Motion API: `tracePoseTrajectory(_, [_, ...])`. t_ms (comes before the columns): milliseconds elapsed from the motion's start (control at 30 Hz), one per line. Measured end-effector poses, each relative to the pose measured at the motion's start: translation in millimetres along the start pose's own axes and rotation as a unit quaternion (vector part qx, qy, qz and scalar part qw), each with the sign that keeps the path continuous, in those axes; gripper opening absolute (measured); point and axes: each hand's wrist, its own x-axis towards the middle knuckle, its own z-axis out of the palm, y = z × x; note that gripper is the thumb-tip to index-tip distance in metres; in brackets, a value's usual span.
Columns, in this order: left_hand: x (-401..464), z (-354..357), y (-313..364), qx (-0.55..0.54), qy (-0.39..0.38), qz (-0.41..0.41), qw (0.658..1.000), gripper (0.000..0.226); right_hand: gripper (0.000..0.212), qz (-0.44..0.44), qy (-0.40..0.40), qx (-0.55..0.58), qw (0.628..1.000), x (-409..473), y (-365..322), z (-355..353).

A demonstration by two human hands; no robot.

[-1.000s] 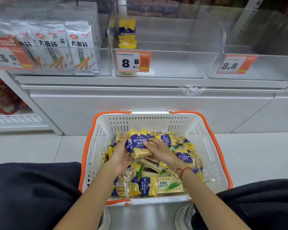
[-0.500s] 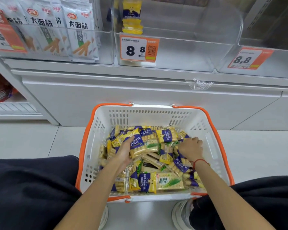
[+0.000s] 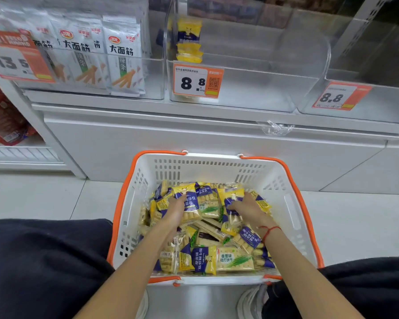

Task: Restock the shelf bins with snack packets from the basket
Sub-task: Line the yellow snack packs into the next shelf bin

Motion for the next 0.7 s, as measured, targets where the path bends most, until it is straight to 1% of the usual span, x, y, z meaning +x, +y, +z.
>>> tracePoseTrajectory(33, [1.2, -0.3, 2.9, -0.002, 0.008, 0.003, 1.000, 0.065, 0.061, -0.009, -0.049, 0.075, 0.996, -4.5, -13.7, 3.9])
tracePoseTrajectory(67, [0.8, -0.3, 5.6, -0.001, 0.013, 0.011, 1.000, 0.066, 0.041, -0.024, -0.097, 0.135, 0.986, -12.6, -28.4, 8.2])
tracePoseTrajectory(100, [4.1, -0.4, 7.0, -0.006, 0.013, 0.021, 1.000, 0.068, 0.024, -0.049, -0.135, 0.169, 0.975, -21.8, -41.9, 12.3])
tracePoseTrajectory(133, [10.2, -0.8, 8.3, -0.031, 0.007, 0.031, 0.999, 0.065, 0.019, -0.081, -0.151, 0.180, 0.969, -30.3, -53.2, 16.1])
tracePoseTrajectory(200, [1.9, 1.1, 20.5, -0.075, -0.011, 0.058, 0.995, 0.045, 0.022, -0.131, -0.145, 0.170, 0.966, -44.7, -71.8, 22.2])
tracePoseTrajectory(300, [-25.0, 5.2, 53.8, -0.096, -0.043, 0.109, 0.989, 0.050, 0.026, -0.208, -0.062, 0.102, 0.971, -57.9, -89.4, 23.4])
tracePoseTrajectory(367, [-32.5, 6.7, 68.5, -0.104, -0.035, 0.150, 0.983, 0.050, 0.027, -0.251, -0.022, 0.062, 0.966, -65.8, -98.8, 18.4])
tracePoseTrajectory(400, [-33.9, 5.9, 75.0, -0.107, -0.031, 0.163, 0.980, 0.049, 0.027, -0.268, -0.016, 0.034, 0.963, -71.9, -104.7, 15.0])
tracePoseTrajectory(433, [-36.5, 5.3, 82.7, -0.114, -0.036, 0.176, 0.977, 0.047, 0.032, -0.274, -0.022, 0.002, 0.961, -76.0, -110.9, 11.5])
tracePoseTrajectory(467, [-38.1, 4.8, 91.6, -0.121, -0.039, 0.194, 0.973, 0.045, 0.034, -0.275, -0.045, -0.019, 0.960, -81.1, -118.3, 7.1])
tracePoseTrajectory(533, [-42.7, 5.2, 110.7, -0.126, -0.058, 0.216, 0.967, 0.037, 0.026, -0.272, -0.096, -0.017, 0.957, -90.5, -135.2, 1.2])
tracePoseTrajectory(567, [-47.5, 6.7, 120.8, -0.124, -0.071, 0.220, 0.965, 0.032, 0.021, -0.274, -0.105, -0.009, 0.956, -94.1, -144.2, -1.1])
tracePoseTrajectory(633, [-56.2, 11.2, 140.0, -0.100, -0.090, 0.233, 0.963, 0.024, 0.021, -0.294, -0.088, -0.008, 0.952, -98.0, -163.2, -5.8])
tracePoseTrajectory(700, [-63.9, 14.0, 158.8, -0.050, -0.103, 0.253, 0.961, 0.022, 0.026, -0.305, -0.064, -0.015, 0.950, -102.8, -182.9, -13.1])
